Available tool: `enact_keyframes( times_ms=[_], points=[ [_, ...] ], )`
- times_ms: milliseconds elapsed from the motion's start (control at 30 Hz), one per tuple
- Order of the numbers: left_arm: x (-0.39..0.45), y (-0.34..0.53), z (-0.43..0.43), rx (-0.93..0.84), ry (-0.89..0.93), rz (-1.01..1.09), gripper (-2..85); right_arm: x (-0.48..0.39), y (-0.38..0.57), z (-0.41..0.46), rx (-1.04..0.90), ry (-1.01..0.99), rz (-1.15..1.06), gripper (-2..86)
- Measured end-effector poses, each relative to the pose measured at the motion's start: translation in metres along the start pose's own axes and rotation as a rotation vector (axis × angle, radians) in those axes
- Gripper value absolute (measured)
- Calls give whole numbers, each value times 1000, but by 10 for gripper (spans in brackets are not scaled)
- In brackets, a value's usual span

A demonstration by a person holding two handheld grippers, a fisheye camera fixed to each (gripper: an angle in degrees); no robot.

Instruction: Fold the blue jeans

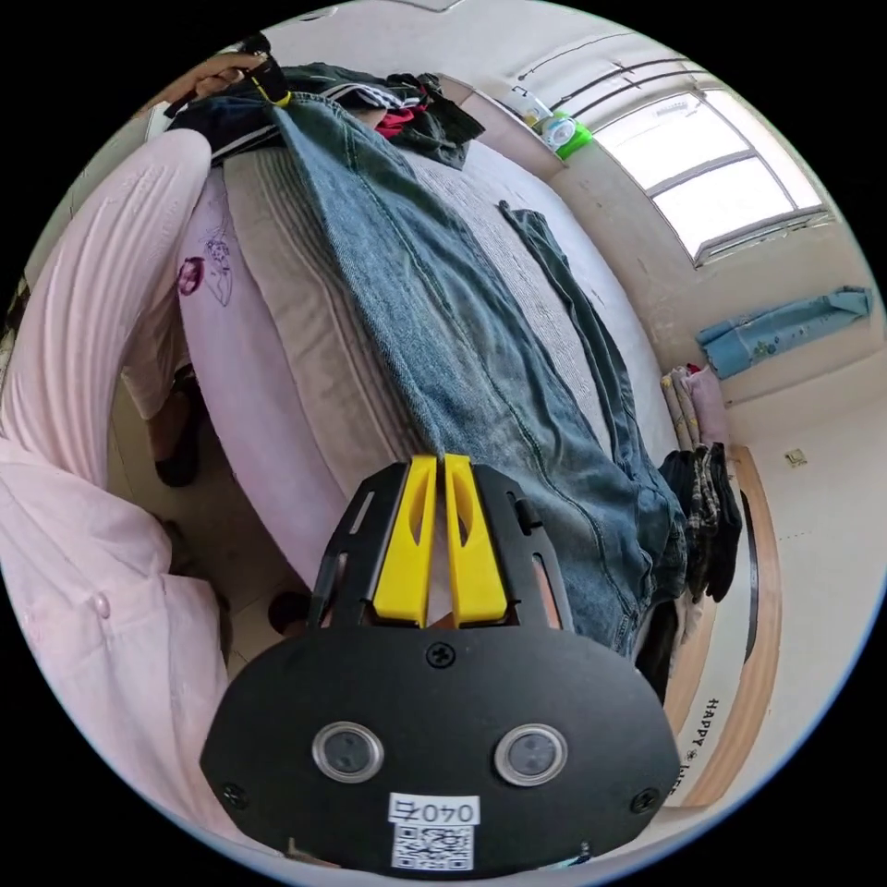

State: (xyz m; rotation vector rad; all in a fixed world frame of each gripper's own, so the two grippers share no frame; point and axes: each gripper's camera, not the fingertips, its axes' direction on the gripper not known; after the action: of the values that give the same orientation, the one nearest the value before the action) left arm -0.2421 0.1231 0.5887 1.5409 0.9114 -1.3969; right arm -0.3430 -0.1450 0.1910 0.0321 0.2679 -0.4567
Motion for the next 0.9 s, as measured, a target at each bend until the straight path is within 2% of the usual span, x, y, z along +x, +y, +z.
enact_keyframes(
  times_ms=[133, 200, 300, 367, 400, 467, 567, 733, 900],
  points=[
    [17, 4, -6, 5, -66, -6, 34, 50, 53, 12, -24, -133, 163, 95],
    [30, 8, -31, 71, -265, -40, 49, 104, 100, 12, -5, -123, 319, 105],
    [55, 18, -70, 193, -590, -62, 22, 200, 211, 37, -80, -66, 615, 104],
    [81, 25, -87, 243, -624, -2, 13, 271, 314, 64, -74, -193, 933, 99],
    [102, 27, -92, 252, -586, 59, 10, 284, 340, 70, -35, -237, 1002, 97],
    [138, 26, -94, 250, -501, 145, 7, 328, 434, 98, 58, -372, 1299, 89],
    [204, 21, -89, 262, -339, 290, 3, 353, 510, 138, 101, -472, 1516, 94],
    [312, 16, -71, 246, -115, 532, 3, 359, 569, 196, 57, -574, 1649, 110],
    [379, 20, -54, 204, 15, 667, -6, 354, 607, 223, 185, -643, 1708, 72]
  ],
)
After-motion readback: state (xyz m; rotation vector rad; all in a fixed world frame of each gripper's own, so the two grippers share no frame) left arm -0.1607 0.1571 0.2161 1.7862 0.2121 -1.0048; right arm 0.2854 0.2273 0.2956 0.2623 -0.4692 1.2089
